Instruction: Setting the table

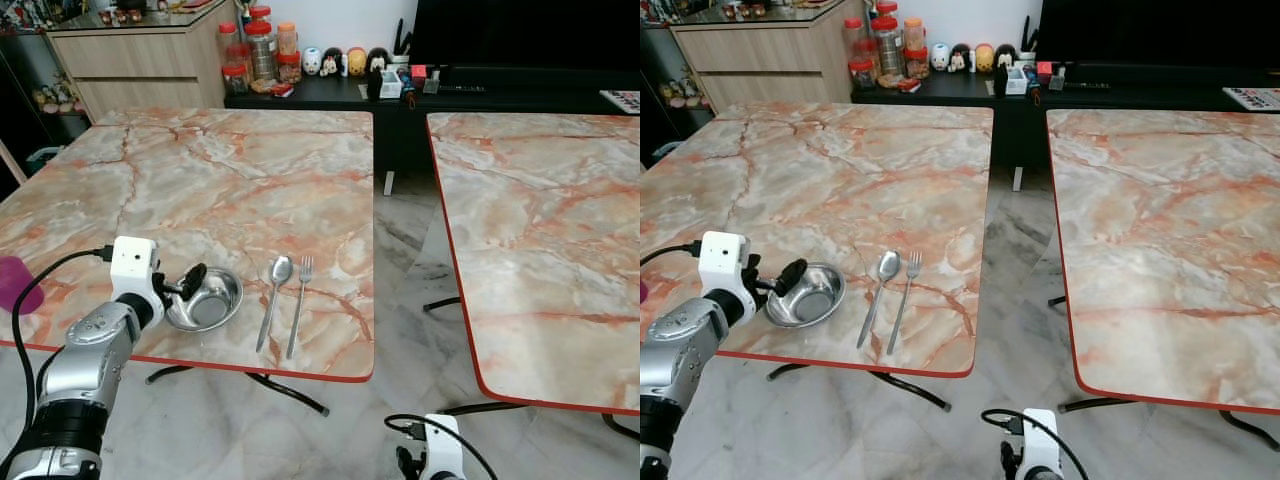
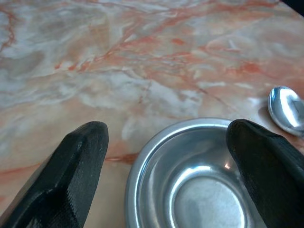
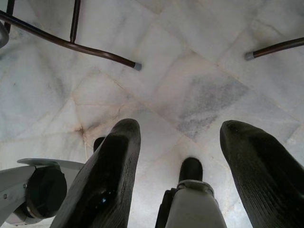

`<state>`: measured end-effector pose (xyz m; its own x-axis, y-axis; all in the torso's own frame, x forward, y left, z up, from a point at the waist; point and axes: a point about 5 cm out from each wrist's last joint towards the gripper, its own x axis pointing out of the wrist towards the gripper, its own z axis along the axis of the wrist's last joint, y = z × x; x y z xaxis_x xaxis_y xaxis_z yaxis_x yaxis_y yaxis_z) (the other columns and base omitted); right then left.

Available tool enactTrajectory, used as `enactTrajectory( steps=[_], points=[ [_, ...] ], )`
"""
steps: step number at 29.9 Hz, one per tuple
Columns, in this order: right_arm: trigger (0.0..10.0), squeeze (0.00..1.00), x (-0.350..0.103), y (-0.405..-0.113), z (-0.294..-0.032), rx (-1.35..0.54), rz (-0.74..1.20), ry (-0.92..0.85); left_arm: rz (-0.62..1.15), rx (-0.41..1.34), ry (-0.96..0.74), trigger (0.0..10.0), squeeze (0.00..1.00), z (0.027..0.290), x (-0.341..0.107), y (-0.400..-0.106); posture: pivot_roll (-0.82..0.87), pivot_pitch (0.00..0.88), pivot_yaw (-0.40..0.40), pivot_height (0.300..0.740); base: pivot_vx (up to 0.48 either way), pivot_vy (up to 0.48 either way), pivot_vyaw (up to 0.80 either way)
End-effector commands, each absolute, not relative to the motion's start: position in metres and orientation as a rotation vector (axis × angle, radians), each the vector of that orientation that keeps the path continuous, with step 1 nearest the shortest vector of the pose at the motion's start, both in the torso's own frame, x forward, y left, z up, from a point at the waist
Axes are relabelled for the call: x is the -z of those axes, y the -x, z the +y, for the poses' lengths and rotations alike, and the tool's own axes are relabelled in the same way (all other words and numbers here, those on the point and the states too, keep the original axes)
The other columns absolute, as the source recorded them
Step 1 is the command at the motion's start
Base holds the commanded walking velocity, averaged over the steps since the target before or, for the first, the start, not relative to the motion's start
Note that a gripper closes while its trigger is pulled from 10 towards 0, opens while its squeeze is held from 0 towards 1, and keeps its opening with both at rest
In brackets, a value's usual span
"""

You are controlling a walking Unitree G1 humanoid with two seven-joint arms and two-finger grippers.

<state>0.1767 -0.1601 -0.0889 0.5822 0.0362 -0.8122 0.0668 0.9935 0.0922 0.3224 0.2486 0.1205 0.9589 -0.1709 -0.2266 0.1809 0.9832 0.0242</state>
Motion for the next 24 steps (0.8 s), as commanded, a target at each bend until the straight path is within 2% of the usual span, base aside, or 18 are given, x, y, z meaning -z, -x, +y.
enactTrajectory(
  steps=[1, 9, 24],
  points=[
    [10.0, 0.00, 0.088, -0.177, -0.162, 0.031, 0.942, -0.125, 0.238, 0.177, -0.062, 10.0, 0.00, 0.254, -0.124, -0.324, 0.04, 0.000, 0.059, 0.740, 0.000, 0.000, 0.00],
    [10.0, 0.00, 0.088, -0.177, -0.163, 0.039, 0.941, -0.125, 0.292, 0.096, -0.035, 10.0, 0.00, 0.271, -0.116, -0.324, 0.03, 0.000, 0.057, 0.740, 0.000, 0.000, 0.00],
    [10.0, 0.00, 0.088, -0.178, -0.163, 0.034, 0.940, -0.124, 0.336, 0.138, 0.009, 10.0, 0.00, 0.275, -0.101, -0.315, 0.03, 0.000, 0.056, 0.740, 0.000, 0.000, 0.00]
  ],
)
